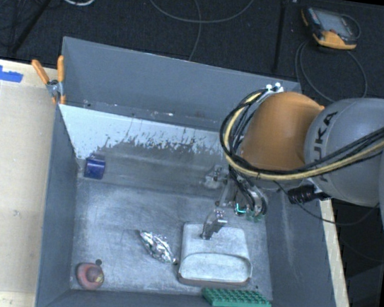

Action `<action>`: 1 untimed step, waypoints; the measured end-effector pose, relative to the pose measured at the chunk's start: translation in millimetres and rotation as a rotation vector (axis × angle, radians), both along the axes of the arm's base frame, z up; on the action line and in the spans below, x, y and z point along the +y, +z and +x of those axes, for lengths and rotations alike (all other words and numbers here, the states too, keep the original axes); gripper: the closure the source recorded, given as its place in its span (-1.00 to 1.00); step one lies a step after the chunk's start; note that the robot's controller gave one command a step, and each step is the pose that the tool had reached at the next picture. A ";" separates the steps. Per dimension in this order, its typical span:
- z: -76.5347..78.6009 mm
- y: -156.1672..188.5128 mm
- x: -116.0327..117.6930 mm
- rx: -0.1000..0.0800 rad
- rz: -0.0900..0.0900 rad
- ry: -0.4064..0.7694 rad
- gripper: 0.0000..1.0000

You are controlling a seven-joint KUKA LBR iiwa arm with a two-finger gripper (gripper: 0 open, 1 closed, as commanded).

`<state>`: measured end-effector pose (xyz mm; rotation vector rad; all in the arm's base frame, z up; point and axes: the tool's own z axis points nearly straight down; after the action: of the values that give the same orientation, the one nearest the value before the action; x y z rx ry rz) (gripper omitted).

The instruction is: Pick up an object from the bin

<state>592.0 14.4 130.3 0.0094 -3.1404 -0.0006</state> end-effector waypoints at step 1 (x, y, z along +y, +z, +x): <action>-32.9 -32.1 36.7 -0.020 0.004 0.218 -1.00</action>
Offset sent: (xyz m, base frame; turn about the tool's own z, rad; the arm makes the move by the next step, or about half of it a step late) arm -0.0600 0.0517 -0.0603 -0.2934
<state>559.0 51.1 98.2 0.3530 -3.1404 -0.0059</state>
